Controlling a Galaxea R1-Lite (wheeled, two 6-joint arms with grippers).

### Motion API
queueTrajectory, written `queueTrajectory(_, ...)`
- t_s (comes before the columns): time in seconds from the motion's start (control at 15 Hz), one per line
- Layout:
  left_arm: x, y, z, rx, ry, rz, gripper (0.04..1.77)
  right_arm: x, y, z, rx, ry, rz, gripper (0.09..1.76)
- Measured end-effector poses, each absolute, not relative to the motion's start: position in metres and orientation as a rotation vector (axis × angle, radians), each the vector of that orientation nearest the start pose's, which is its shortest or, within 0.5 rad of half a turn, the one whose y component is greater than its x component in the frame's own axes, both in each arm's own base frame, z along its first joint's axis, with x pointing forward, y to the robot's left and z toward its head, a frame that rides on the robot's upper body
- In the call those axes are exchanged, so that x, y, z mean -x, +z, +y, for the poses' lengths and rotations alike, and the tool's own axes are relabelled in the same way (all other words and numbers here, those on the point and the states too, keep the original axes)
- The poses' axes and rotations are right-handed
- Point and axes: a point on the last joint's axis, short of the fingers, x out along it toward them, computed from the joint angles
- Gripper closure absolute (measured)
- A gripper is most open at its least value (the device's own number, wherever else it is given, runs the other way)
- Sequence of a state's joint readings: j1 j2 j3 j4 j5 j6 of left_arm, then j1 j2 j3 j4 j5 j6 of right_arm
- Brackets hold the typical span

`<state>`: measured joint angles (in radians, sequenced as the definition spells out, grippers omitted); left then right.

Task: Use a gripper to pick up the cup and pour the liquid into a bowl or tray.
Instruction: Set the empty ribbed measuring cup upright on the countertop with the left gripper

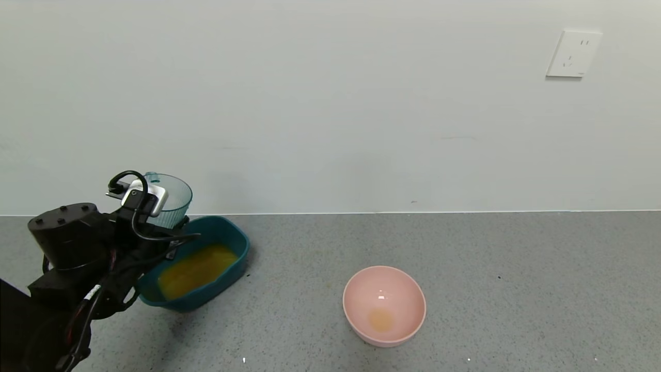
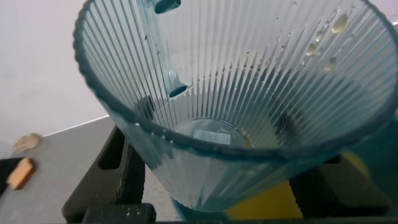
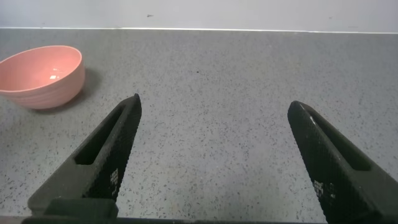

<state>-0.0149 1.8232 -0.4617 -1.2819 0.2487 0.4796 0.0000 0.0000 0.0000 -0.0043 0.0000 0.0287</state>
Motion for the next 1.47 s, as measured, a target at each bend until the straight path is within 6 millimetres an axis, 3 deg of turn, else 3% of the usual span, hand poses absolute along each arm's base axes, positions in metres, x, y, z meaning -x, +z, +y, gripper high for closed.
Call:
queueTrajectory(0.53, -0.268, 0.141, -0.012, -0.26, -0.048, 0.194, 0.52, 0.023, 0.076, 0.0, -0.029, 0.0, -0.004, 0.14)
queueTrajectory(1.0, -0.258, 0.141, -0.067, -0.127, -0.215, 0.194, 0.52, 0.023, 0.076, 0.0, -0.029, 0.0, -0.004, 0.14)
queueTrajectory(1.47, -0.273, 0.128, -0.106, -0.028, -0.279, 0.204, 0.52, 0.023, 0.076, 0.0, -0.029, 0.0, -0.004, 0.14)
